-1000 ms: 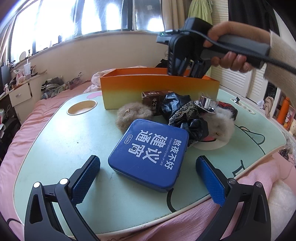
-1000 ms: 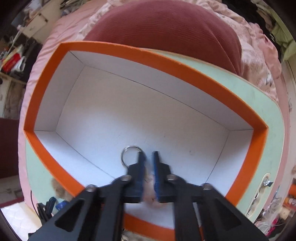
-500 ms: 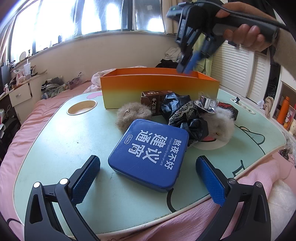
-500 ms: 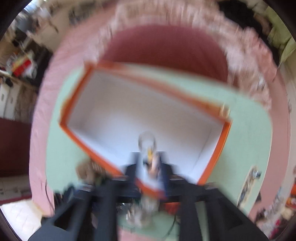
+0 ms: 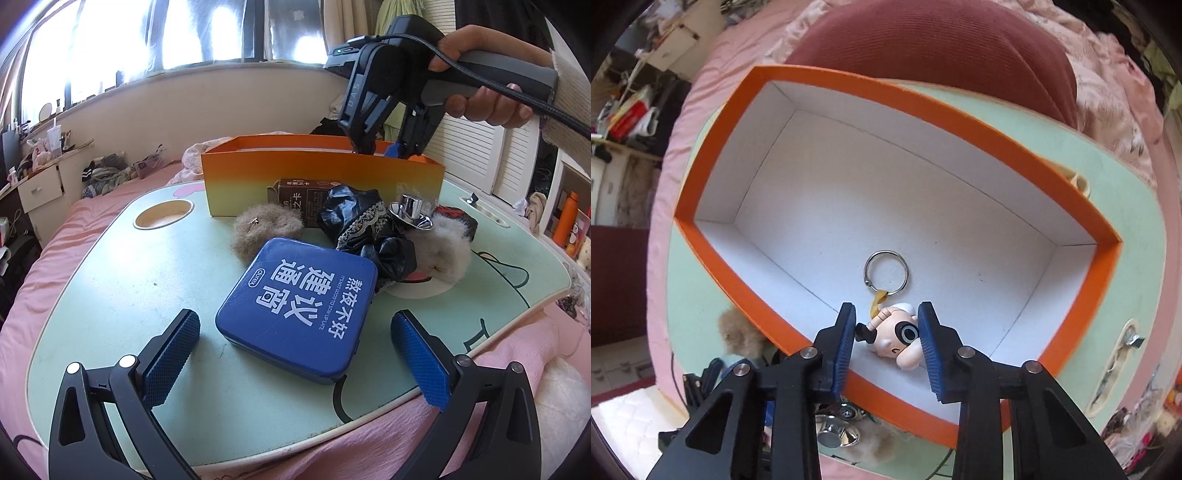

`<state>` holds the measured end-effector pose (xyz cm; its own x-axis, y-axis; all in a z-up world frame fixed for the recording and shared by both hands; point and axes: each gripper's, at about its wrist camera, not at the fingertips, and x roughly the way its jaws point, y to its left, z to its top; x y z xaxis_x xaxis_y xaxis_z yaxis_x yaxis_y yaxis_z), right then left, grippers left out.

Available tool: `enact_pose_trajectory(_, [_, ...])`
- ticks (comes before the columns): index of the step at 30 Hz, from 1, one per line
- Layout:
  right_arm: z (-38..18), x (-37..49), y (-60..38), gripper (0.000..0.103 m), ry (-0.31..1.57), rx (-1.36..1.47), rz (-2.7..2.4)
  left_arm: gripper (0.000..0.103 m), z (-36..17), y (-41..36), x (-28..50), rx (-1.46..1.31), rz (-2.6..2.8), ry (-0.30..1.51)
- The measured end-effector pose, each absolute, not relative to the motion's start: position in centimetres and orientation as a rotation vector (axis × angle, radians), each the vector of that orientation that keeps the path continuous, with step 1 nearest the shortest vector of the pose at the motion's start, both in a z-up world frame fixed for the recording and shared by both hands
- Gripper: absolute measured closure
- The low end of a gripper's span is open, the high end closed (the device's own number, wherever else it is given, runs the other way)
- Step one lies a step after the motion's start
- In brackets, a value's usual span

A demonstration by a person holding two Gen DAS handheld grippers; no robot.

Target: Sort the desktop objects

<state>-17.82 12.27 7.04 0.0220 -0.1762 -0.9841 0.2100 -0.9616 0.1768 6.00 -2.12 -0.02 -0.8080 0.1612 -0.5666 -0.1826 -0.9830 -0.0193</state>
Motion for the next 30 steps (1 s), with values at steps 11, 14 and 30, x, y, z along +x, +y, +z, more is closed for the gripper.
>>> enact_pose_trajectory(11, [9.0,-19.4,15.4,0.102,-0.138,1.907,-2.148,0.0,0.0,-2.1,6.0,-0.881,2.826,0.054])
enact_pose_trajectory(14, [9.8,-19.8,15.5,0.096,-0.14,1.912,-2.128,0.0,0.0,-2.1,6.0,-0.881,2.826,0.054])
enact_pose_trajectory(30, [4.6,-17.1,13.2,0.069,0.086,1.886,-2.121,0.0,0.1,-2.2,6.0,-0.882,2.825,0.056])
